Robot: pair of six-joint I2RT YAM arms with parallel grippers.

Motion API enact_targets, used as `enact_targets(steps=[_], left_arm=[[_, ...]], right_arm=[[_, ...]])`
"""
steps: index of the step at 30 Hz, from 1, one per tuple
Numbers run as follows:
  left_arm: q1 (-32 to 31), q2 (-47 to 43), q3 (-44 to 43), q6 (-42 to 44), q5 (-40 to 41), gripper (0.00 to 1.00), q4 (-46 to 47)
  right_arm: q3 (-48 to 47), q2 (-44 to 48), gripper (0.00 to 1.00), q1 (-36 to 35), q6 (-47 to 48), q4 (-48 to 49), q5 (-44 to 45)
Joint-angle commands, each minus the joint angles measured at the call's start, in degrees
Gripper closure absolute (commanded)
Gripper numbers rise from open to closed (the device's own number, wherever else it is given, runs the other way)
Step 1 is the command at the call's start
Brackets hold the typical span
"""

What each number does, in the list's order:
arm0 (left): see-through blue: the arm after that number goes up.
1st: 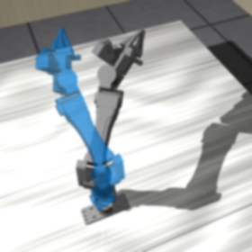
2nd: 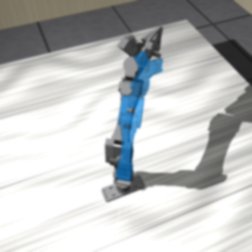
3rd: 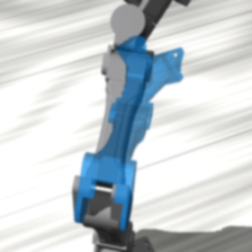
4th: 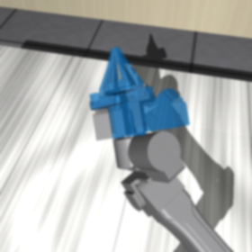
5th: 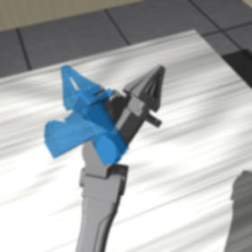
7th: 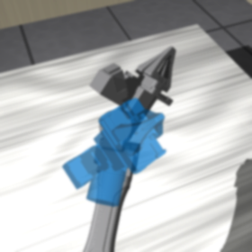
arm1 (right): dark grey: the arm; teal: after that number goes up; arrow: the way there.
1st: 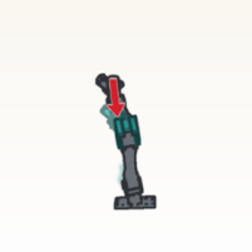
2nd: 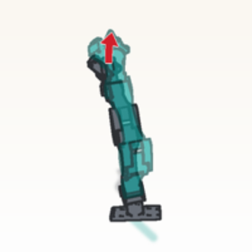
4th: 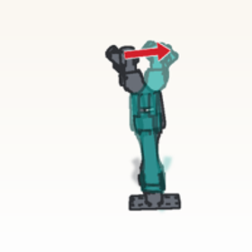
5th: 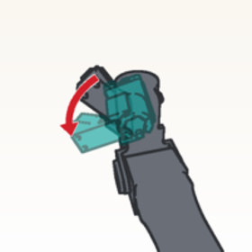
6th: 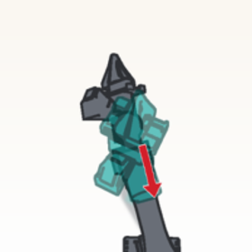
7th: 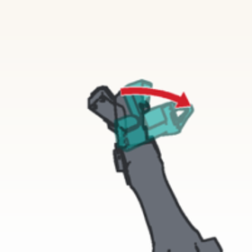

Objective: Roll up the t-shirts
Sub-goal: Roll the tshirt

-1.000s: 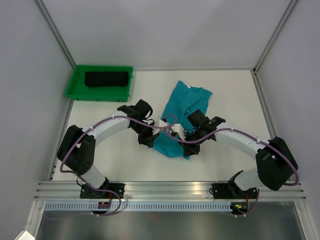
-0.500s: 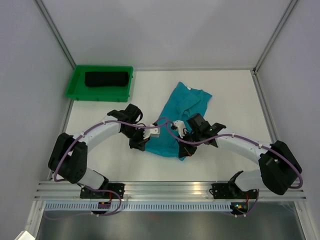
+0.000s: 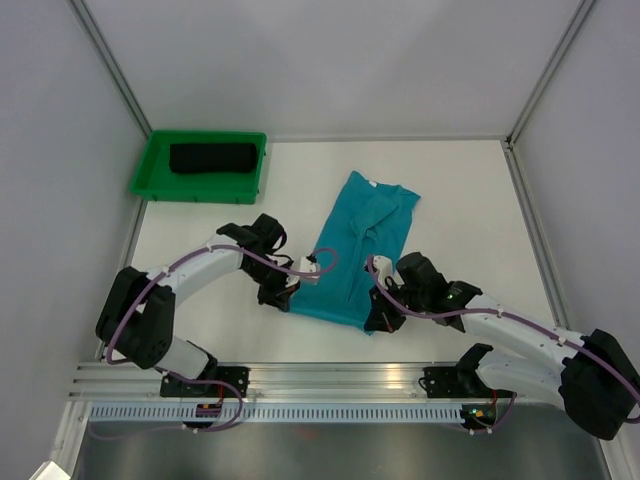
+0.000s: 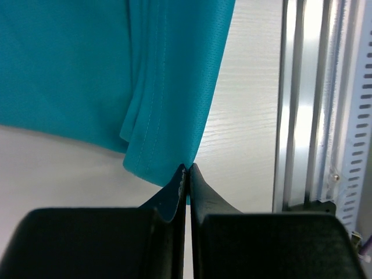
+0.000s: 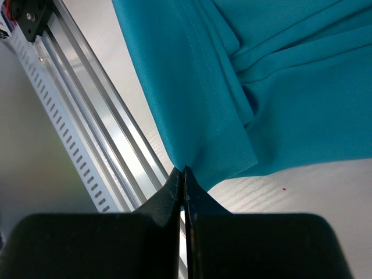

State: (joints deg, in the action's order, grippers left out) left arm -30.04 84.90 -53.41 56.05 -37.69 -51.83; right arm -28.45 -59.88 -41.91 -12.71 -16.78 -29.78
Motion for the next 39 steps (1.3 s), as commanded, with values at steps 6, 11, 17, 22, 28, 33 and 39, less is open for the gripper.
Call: enact_targets(steps=[6, 11, 17, 22, 28, 33, 39], left_arm=[[-1.0, 7.3, -9.7, -0.1, -7.0, 0.98, -7.9], [-0.7, 12.1, -12.2, 1.2, -6.6, 0.98, -9.0], [0.2, 16.9, -16.6, -0.3, -7.2, 0.98, -9.6], [0.4, 18.8, -18.7, -1.8, -8.3, 0.98, -9.6], [2.3, 22.3, -20.3, -4.6, -11.5, 0.98, -9.7], [2.3, 23.7, -21.6, -5.1, -12.0, 0.98, -9.6], [2.3, 24.8, -23.0, -6.0, -11.5, 0.98, -9.6]], right_arm=[[7.1, 1.8, 1.00, -0.3, -15.4, 7.4, -3.0], [10.2, 8.2, 1.00, -0.1, -20.2, 9.8, 2.5], [11.8, 9.3, 0.96, 0.9, -23.9, 11.7, 4.0], [8.9, 10.1, 0.68, 3.1, -23.9, 9.4, 8.7], [10.7, 10.2, 0.49, 3.6, -23.9, 10.4, 8.8], [10.8, 10.7, 0.46, 3.6, -20.9, 11.2, 10.4], [13.6, 10.6, 0.63, 3.7, -24.0, 13.4, 11.0]])
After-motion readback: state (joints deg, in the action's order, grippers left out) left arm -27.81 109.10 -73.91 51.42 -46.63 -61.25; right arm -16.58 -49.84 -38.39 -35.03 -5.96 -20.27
